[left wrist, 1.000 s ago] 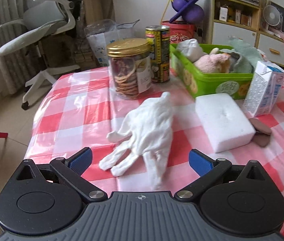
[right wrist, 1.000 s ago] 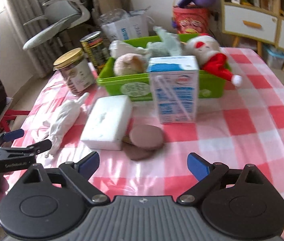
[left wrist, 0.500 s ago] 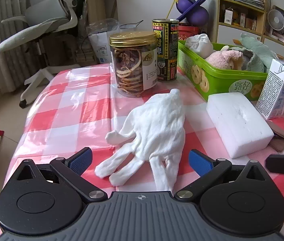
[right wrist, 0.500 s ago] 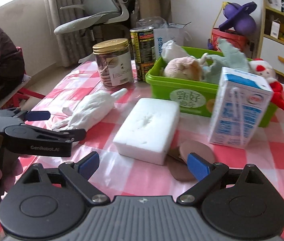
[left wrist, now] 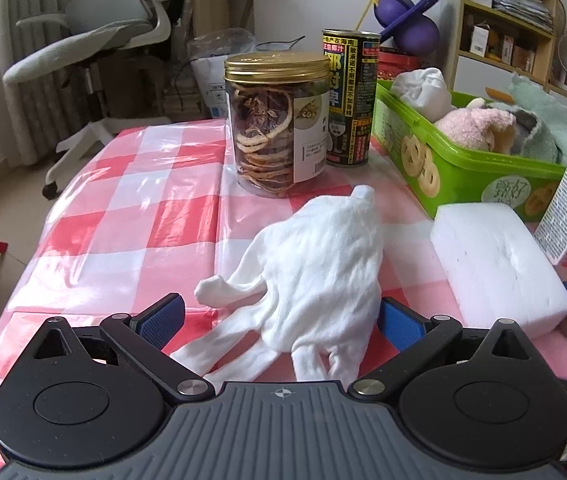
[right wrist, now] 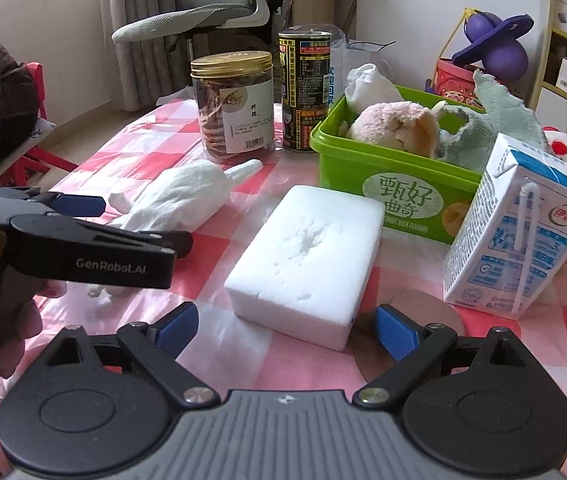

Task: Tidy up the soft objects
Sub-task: 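Close left tool on the white glove while right tool grasps the foam block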

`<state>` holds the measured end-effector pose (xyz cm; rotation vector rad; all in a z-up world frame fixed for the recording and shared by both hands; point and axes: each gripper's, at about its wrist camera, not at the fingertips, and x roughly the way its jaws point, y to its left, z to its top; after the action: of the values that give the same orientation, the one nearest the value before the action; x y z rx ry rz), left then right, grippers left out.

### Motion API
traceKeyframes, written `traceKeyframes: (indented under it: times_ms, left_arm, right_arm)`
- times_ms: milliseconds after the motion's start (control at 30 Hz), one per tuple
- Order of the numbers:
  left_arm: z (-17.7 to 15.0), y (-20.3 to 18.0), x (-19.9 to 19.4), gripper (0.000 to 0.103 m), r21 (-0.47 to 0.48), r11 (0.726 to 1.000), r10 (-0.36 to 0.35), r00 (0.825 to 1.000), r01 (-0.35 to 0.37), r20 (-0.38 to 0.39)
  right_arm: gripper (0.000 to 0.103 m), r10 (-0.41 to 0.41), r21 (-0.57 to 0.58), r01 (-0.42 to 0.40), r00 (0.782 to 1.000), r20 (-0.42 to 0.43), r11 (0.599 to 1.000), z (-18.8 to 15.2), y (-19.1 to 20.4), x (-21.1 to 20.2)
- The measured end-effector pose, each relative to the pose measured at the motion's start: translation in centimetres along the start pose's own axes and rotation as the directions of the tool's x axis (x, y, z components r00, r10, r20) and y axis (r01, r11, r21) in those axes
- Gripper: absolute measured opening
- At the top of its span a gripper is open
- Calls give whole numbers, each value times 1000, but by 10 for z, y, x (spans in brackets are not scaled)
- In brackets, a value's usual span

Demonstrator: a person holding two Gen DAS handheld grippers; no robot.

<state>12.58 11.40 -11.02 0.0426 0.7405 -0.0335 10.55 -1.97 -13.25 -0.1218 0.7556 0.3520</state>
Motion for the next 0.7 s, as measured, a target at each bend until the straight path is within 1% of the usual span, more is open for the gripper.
traceKeyframes:
  times_ms: [133,333,400,533,700]
  left_arm:
    - [2,0,3,96,-12,1000,0,1000,0,-5]
    - [5,0,5,91,-48,999,-13,1000,12,-10]
    - [6,-2,6,88,-49,999,-13,1000,13,-10]
    - [7,-6,5,84,-45,999,-16,1000,15,-13]
    - [8,-7,5,73,-40,999,-13,1000,13,-18]
  right_arm:
    - [80,-17,0,17,1000,1,1000,2,-1,5]
    - [80,-19,40,20,1000,-2,999,6,-3,9]
    - [80,-22,48,22,1000,-3,999,7,-3,10]
    - [80,-31,47,31,1000,-7,998,8,-2,11]
    - [80,-38,32,39,999,-8,999,8,-1,12]
